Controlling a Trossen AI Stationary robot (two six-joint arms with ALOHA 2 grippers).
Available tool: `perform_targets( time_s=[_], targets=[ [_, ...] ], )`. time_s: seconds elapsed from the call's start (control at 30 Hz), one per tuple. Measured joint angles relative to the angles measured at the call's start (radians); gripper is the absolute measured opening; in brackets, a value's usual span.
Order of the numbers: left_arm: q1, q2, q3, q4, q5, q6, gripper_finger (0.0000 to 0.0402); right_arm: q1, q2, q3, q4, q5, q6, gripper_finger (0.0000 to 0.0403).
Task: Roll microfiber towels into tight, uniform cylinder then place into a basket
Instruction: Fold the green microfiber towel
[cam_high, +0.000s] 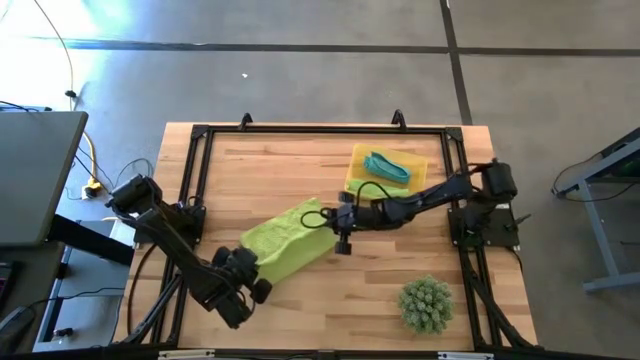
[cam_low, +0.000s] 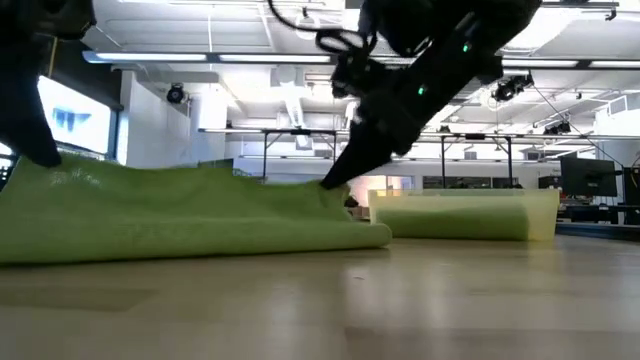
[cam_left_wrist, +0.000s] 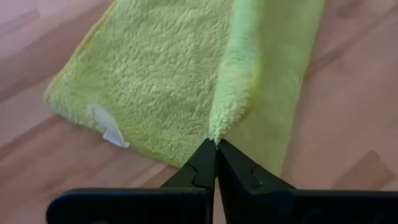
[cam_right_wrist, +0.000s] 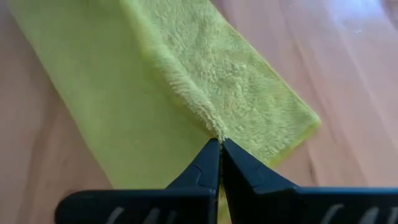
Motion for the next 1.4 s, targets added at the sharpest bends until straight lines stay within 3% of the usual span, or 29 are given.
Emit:
perform_targets(
  time_s=[0.47, 0.87, 1.4],
  targets=[
    [0.113, 0.078, 0.000, -0.038, 0.026, -0.005, 0.0000, -0.078, 0.130, 0.049, 0.087, 0.008, -0.145, 0.0000],
    [0.116, 0.047, 0.008, -0.219, 0.033, -0.063, 0.0000, -0.131, 0.131, 0.117, 0.088, 0.011, -0.200, 0.0000],
    [0.183, 0.048, 0.006, -0.236, 0.061, 0.037, 0.0000, -0.153, 0.150, 0.115, 0.107, 0.004, -0.200, 0.0000]
  ],
)
